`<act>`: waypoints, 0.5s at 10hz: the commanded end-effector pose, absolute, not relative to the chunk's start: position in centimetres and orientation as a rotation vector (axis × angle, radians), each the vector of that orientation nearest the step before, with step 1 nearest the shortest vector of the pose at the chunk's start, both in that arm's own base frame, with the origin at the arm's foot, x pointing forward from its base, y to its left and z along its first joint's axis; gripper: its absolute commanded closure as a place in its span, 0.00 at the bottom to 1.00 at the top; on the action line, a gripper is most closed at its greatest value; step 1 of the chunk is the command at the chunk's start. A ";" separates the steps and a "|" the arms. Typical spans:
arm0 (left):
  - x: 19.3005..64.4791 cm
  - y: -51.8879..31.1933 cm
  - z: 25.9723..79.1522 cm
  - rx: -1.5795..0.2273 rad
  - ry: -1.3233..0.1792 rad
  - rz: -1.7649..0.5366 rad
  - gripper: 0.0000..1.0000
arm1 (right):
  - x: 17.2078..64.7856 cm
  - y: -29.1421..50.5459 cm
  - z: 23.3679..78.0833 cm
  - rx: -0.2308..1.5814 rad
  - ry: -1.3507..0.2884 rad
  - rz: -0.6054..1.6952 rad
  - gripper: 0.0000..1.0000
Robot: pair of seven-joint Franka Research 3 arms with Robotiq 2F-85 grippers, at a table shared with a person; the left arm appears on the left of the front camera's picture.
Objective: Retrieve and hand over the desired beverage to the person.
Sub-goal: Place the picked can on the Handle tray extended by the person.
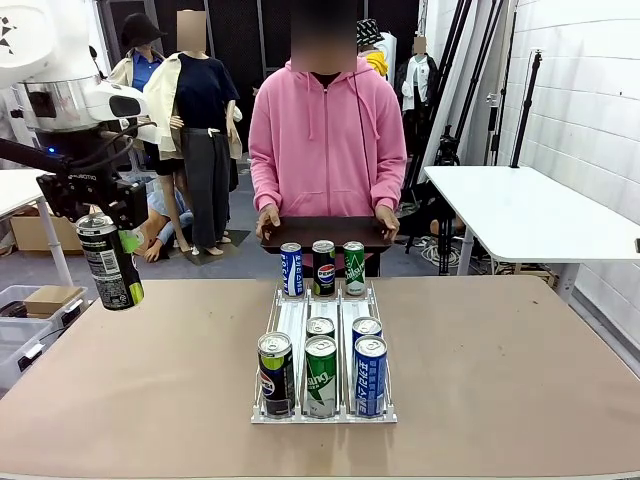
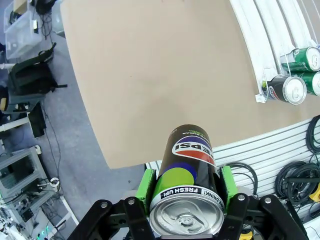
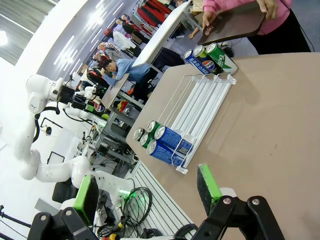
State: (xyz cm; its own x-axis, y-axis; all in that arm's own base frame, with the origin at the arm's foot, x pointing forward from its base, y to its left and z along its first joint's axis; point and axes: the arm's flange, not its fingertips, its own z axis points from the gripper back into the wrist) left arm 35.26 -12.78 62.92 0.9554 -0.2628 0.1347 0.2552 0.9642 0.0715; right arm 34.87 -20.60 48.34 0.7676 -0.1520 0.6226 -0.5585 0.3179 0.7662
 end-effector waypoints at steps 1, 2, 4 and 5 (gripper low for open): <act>35.1 -12.7 63.4 0.053 -0.149 -0.262 1.00 | 34.8 -20.4 48.3 1.260 -0.701 0.303 0.00; 35.1 -12.7 63.4 0.053 -0.149 -0.262 1.00 | 34.8 -20.4 48.3 1.260 -0.701 0.303 0.00; 35.1 -12.7 63.4 0.053 -0.149 -0.262 1.00 | 34.8 -20.4 48.3 1.260 -0.701 0.303 0.00; 35.1 -12.7 63.4 0.053 -0.149 -0.262 1.00 | 34.8 -20.4 48.3 1.260 -0.701 0.303 0.00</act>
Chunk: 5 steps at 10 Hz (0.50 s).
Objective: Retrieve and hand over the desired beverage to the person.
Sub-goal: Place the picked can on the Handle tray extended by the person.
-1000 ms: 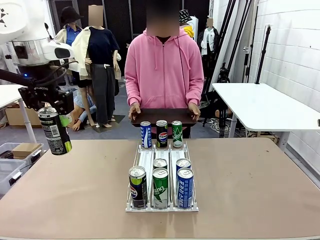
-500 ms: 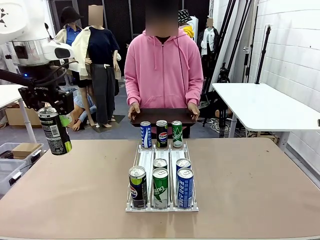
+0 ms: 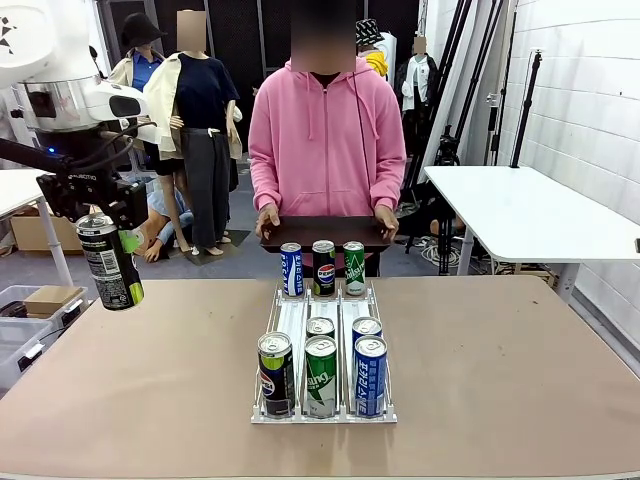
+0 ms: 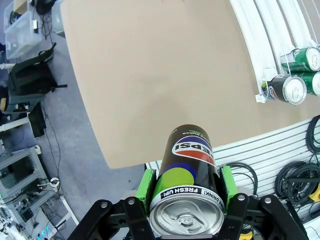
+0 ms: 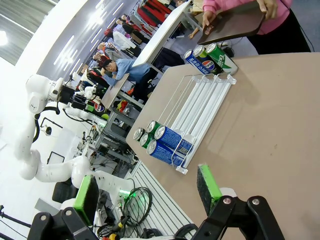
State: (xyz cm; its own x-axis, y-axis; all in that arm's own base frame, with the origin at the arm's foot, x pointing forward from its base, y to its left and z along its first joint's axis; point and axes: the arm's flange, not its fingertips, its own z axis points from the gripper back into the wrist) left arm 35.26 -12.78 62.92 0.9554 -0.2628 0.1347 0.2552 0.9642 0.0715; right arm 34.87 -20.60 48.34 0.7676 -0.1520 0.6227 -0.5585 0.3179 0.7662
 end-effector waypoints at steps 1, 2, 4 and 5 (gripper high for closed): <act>35.1 -12.7 63.4 0.053 -0.149 -0.262 1.00 | 34.8 -20.4 48.3 1.260 -0.701 0.303 0.00; 35.1 -12.7 63.4 0.053 -0.149 -0.262 1.00 | 34.8 -20.4 48.3 1.260 -0.701 0.303 0.00; 35.1 -12.7 63.4 0.053 -0.149 -0.262 1.00 | 34.8 -20.4 48.3 1.260 -0.701 0.303 0.00; 35.1 -12.7 63.4 0.053 -0.149 -0.262 1.00 | 34.8 -20.4 48.3 1.260 -0.701 0.303 0.00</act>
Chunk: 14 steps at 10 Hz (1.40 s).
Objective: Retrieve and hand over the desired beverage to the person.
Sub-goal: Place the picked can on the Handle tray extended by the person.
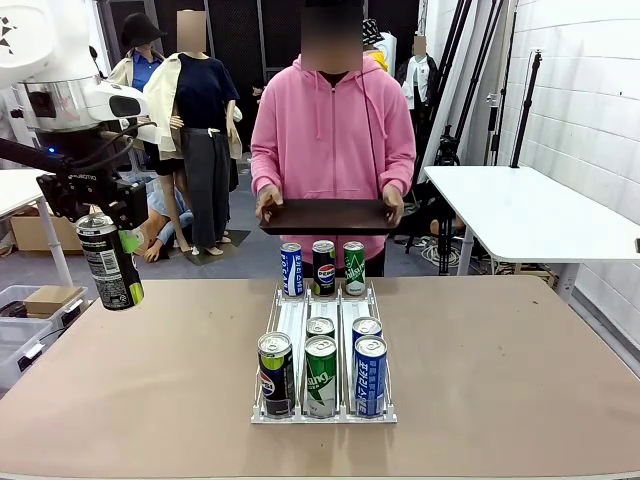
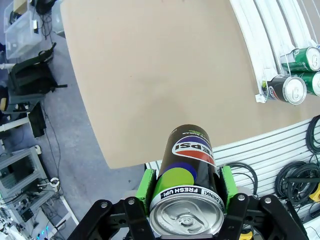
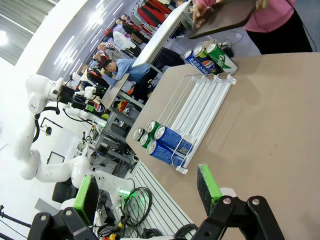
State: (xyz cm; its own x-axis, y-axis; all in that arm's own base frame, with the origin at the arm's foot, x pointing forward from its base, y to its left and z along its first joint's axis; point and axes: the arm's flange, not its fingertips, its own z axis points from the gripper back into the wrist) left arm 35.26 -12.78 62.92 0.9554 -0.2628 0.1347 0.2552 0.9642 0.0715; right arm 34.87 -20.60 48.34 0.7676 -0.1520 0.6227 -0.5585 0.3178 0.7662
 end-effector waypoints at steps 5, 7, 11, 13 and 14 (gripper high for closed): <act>35.1 -12.7 63.4 0.053 -0.149 -0.262 1.00 | 34.8 -20.4 48.3 1.260 -0.701 0.303 0.00; 35.1 -12.7 63.4 0.053 -0.149 -0.262 1.00 | 34.8 -20.4 48.3 1.260 -0.701 0.303 0.00; 35.1 -12.7 63.4 0.053 -0.149 -0.262 1.00 | 34.8 -20.4 48.3 1.260 -0.701 0.303 0.00; 35.1 -12.7 63.4 0.053 -0.149 -0.262 1.00 | 34.8 -20.4 48.3 1.260 -0.701 0.303 0.00; 35.1 -12.7 63.4 0.053 -0.149 -0.262 1.00 | 34.8 -20.4 48.3 1.260 -0.701 0.303 0.00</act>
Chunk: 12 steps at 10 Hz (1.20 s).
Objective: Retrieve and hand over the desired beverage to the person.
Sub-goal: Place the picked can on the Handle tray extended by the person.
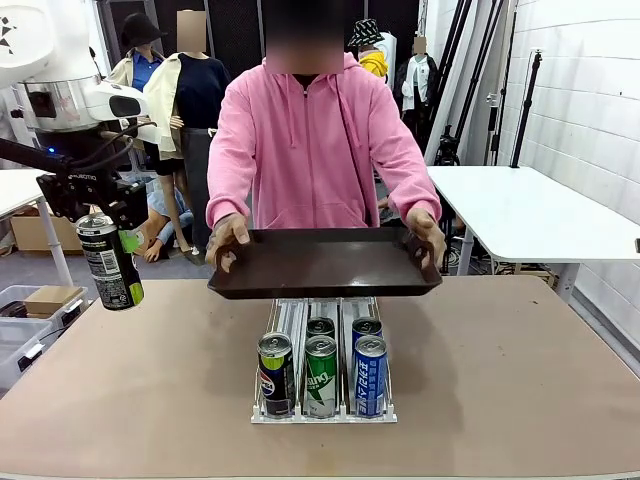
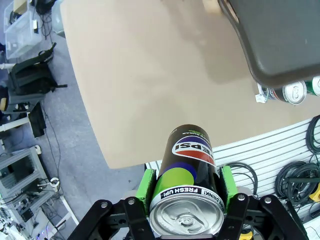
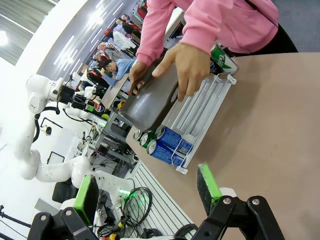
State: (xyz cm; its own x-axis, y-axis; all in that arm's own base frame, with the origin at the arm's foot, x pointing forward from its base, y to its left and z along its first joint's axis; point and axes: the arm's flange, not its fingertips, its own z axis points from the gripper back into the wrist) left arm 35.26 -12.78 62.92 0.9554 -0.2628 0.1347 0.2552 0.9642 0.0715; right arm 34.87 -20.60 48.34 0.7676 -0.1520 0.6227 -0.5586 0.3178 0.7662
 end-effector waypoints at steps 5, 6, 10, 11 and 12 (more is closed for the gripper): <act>35.1 -12.8 63.1 -0.025 -0.166 -0.260 1.00 | 34.8 -20.4 48.3 1.260 -0.701 0.303 0.00; 35.0 -13.4 63.5 -0.043 -0.178 -0.264 1.00 | 34.8 -20.4 48.3 1.260 -0.701 0.303 0.00; 36.6 -17.1 65.3 -0.016 -0.190 -0.305 1.00 | 34.8 -20.4 48.3 1.260 -0.701 0.303 0.00; 37.7 -18.0 66.0 -0.013 -0.186 -0.312 1.00 | 34.8 -20.4 48.3 1.260 -0.701 0.303 0.00; 39.0 -18.9 66.7 -0.015 -0.181 -0.332 1.00 | 34.8 -20.4 48.3 1.260 -0.701 0.303 0.00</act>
State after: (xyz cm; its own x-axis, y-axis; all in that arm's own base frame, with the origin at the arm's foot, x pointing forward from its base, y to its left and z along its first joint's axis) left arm 37.26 -18.27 65.15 0.9282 -0.3245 0.1819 0.3287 0.9444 0.0074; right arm 34.88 -20.59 48.34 0.7677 -0.1518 0.6226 -0.5585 0.3178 0.7662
